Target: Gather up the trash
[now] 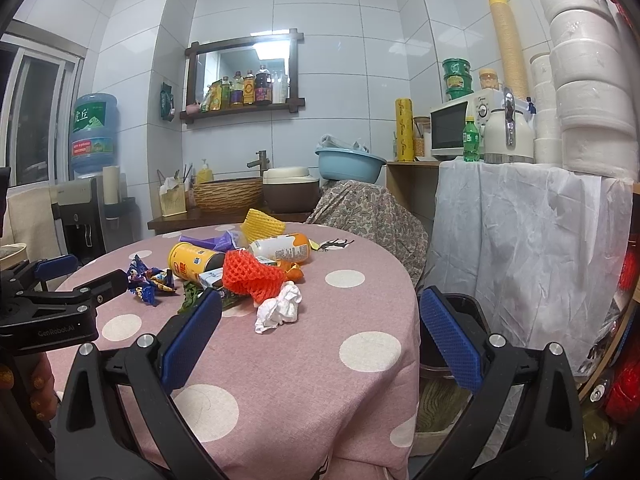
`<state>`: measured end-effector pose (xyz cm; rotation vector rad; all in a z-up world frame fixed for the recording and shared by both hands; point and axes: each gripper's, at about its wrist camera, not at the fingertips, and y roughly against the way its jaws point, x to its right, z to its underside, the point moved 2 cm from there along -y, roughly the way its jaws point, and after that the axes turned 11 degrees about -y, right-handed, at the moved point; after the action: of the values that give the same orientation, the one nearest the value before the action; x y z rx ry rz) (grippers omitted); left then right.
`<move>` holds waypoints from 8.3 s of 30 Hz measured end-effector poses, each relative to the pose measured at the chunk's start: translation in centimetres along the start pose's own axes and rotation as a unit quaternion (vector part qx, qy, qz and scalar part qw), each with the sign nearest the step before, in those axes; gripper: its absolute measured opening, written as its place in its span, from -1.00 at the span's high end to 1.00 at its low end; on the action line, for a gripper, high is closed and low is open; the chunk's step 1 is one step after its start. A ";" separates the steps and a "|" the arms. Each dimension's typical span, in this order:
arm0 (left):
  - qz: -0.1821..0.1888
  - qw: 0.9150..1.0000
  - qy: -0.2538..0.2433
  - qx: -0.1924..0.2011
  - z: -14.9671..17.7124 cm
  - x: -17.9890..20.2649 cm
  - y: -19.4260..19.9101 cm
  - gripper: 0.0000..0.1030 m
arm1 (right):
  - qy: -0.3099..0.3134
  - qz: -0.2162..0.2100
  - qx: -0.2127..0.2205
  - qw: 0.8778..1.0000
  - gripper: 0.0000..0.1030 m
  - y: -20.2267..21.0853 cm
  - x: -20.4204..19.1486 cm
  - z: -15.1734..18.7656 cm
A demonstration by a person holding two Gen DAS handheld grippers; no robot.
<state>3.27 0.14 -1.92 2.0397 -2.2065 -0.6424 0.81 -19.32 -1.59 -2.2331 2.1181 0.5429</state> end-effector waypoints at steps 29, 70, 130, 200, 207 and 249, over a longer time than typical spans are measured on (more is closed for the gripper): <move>0.086 0.966 0.148 -0.193 1.5 -13.9 -11.8 -0.87 | 0.125 -0.145 -0.141 0.971 -0.89 -14.9 -6.6 -1.2; 0.067 0.937 0.261 -0.223 2.6 -18.9 -16.4 0.61 | 0.192 -0.151 -0.110 0.963 0.77 -17.8 -8.8 -2.3; 0.314 0.928 -0.027 -0.198 -18.1 23.5 -29.5 0.63 | -0.084 0.079 -0.168 0.979 0.77 -24.0 24.3 -4.6; 0.145 0.982 0.004 -0.118 -7.1 0.1 -13.8 -0.88 | -0.028 -0.077 -0.172 0.982 -0.60 -15.6 4.1 -2.9; 0.088 0.984 0.025 -0.156 -3.1 -4.9 -13.4 -0.88 | -0.012 -0.101 -0.199 0.975 -0.60 -15.9 0.1 -1.7; 0.084 0.956 -0.042 -0.276 2.0 -2.7 -18.3 0.15 | 0.041 -0.062 -0.278 0.958 0.31 -20.8 -3.1 0.5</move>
<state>20.13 2.66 -9.46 1.5508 -1.9134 -1.1802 20.87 -14.53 -5.93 -2.6768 2.0262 1.1841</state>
